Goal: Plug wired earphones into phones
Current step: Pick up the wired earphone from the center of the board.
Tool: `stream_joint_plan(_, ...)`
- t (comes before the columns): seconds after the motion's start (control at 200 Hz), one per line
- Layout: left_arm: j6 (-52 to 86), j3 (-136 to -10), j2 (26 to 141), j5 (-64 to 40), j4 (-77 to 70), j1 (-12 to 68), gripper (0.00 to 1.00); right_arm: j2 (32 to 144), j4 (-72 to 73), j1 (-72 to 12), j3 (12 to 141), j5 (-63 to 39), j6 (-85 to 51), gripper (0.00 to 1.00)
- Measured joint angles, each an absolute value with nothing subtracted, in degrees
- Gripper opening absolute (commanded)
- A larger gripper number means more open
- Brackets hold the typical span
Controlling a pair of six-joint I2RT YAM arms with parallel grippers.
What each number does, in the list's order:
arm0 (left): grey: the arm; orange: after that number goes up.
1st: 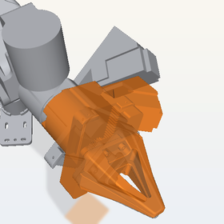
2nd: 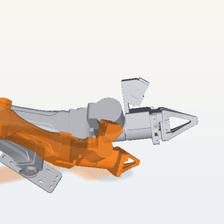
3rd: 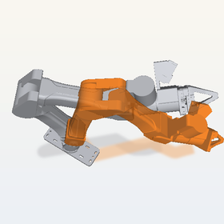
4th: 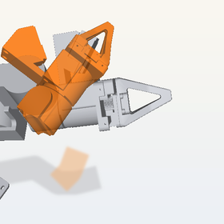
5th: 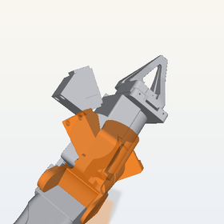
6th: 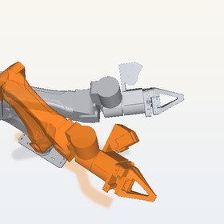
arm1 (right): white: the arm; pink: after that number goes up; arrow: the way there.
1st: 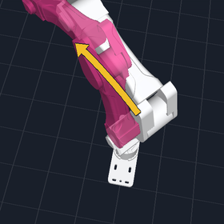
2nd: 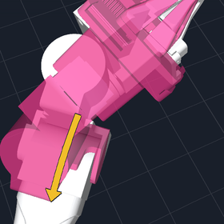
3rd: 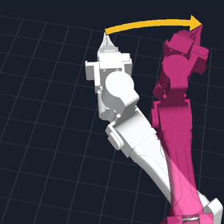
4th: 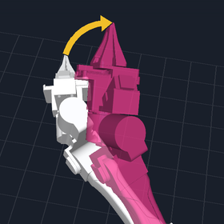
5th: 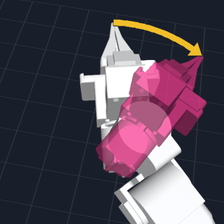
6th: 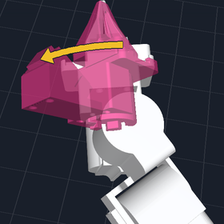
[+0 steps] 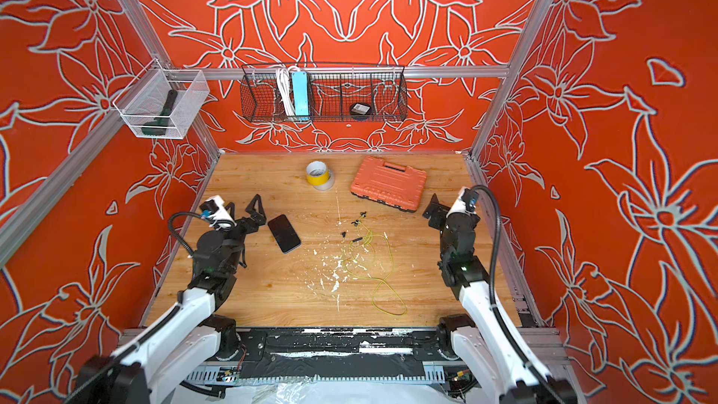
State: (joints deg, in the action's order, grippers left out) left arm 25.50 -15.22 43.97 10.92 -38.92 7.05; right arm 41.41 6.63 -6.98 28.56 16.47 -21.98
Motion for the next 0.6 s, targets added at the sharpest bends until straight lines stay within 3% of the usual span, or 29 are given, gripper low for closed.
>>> stream_joint_plan(0.09,33.47,-13.82,37.47,9.41,-34.65,7.05,0.98,38.41,0.03,-6.83,30.15,12.10,-25.34,0.84)
stream_joint_plan(0.24,39.81,-17.56,35.99,2.59,-23.51,7.07,0.98,44.77,-8.51,-7.60,37.08,0.56,-29.52,0.59)
stream_joint_plan(0.38,41.32,-23.29,39.57,-2.33,-14.37,9.89,0.97,56.10,-14.98,-19.16,45.54,-2.61,-28.67,0.57)
stream_joint_plan(0.44,41.08,-23.90,40.73,-3.70,-11.90,12.23,0.92,61.80,-16.56,-26.13,49.19,-2.00,-27.94,0.49)
stream_joint_plan(0.601,39.29,-21.17,40.75,-8.10,-8.10,14.70,0.81,75.46,-16.97,-37.71,53.65,-1.04,-28.29,0.43)
